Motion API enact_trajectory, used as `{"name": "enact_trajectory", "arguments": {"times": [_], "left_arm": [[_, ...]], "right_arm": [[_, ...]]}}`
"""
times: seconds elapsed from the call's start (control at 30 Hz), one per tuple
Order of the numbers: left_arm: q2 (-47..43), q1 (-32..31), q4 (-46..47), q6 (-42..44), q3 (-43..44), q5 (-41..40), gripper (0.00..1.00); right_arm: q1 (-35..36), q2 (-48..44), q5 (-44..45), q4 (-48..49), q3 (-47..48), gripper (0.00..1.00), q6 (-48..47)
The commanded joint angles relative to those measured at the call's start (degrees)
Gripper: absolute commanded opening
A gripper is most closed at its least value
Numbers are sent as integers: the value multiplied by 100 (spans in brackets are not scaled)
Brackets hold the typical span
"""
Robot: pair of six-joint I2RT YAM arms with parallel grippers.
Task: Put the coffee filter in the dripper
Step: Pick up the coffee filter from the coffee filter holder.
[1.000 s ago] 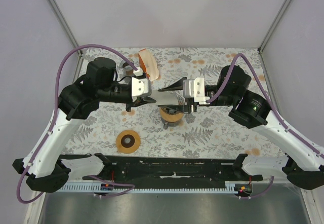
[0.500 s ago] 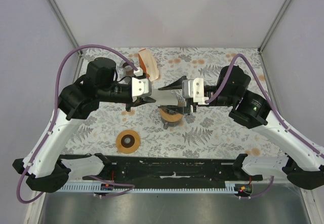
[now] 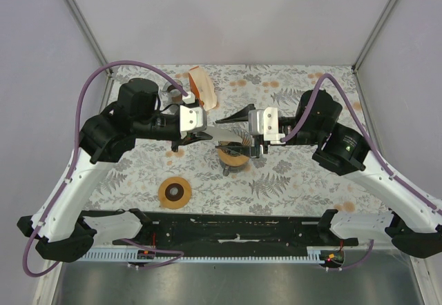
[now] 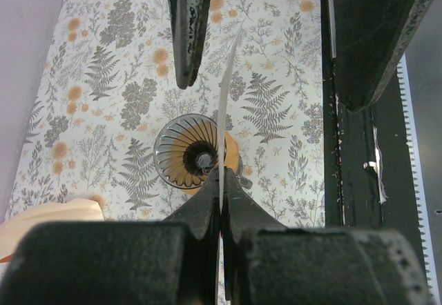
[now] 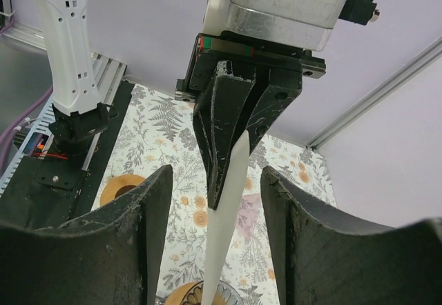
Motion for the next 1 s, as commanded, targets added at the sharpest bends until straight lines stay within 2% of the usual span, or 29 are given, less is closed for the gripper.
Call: {"name": "enact_trajectory", "arguments": {"times": [0.0,0.27,0.43,0.57,0.67,0.8,0.97], "left_arm": [[16,-59,12,200,216,28,2],[-98,-68,-23,393,259,-200,2],[-449,-173,3,1437,181,-525,2],[-634,-541,415,2062,-205,-999,2],[-704,-849,837,2186,-417,-1351,2],[-731,-1113,926,2354,-610,-1528,2],[-757,-1166,1128,2126,-716,-1589,2]], "right_arm": [[47,-34,-17,11,233,60,-41],[-49,-403,264,-314,268,57,99],[-471,-755,-254,-613,242,50,679],[-524,-773,-422,-736,241,43,829],[-515,-685,-457,-736,215,41,821],[-515,-580,-728,-412,189,39,943],[-515,-465,-1002,-463,207,37,970]]}}
